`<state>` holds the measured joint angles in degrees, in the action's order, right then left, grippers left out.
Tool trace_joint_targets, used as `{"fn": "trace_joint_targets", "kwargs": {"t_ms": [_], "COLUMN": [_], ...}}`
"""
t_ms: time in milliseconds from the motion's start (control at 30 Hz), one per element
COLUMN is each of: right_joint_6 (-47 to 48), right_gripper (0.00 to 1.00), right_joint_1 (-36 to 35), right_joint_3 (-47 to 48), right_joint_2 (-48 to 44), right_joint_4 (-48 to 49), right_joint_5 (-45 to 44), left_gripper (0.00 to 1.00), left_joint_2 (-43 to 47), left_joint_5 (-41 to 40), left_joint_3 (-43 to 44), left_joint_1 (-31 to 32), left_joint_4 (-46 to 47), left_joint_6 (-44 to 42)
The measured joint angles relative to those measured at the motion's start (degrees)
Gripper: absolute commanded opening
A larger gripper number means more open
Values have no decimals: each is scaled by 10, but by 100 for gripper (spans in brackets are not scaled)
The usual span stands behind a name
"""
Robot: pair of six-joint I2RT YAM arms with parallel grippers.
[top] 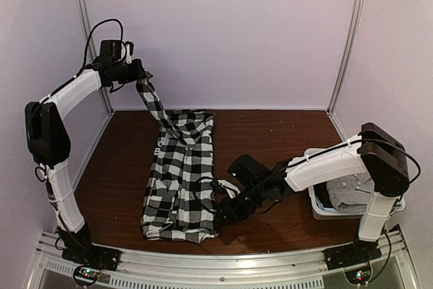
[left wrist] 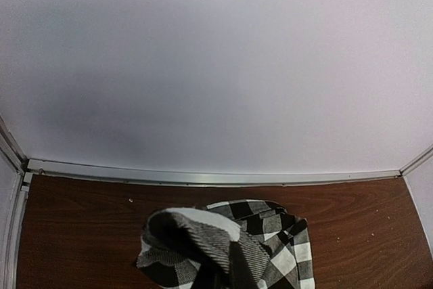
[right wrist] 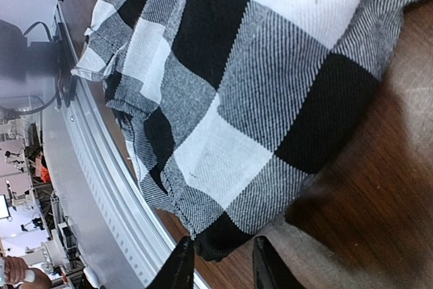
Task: Fold and stack the long sleeve shirts
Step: Fold the 1/3-folded shirt at the center of the board.
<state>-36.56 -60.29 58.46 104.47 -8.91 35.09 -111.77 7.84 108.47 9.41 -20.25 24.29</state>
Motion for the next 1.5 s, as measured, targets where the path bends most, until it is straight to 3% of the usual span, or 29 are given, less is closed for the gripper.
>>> {"fn": "trace_joint_targets", "kwargs": {"t_ms": [367, 733, 933, 1267, 1500], "right_joint_6": [1, 10, 31, 47, 47], "right_gripper": [0, 7, 29, 26, 24], "right_joint_1": [-13, -19, -26, -36, -34], "right_joint_3": [0, 15, 80, 186, 193], "right_joint_2": [4, 5, 4, 45, 102], "right_joint_4": [5, -21, -77, -110, -86], "right_joint_5": [19, 7, -64, -132, -116], "left_gripper": [1, 1, 1, 0, 0], "left_joint_2": [0, 0, 0, 0, 19], "left_joint_5": [16, 28, 31, 44, 115], "left_joint_3": [-1, -4, -11, -12, -50], "left_joint_1": [0, 0, 0, 0, 1], "left_joint_4": [0, 0, 0, -1, -4], "left_joint_6": [0, -5, -8, -9, -17]}}
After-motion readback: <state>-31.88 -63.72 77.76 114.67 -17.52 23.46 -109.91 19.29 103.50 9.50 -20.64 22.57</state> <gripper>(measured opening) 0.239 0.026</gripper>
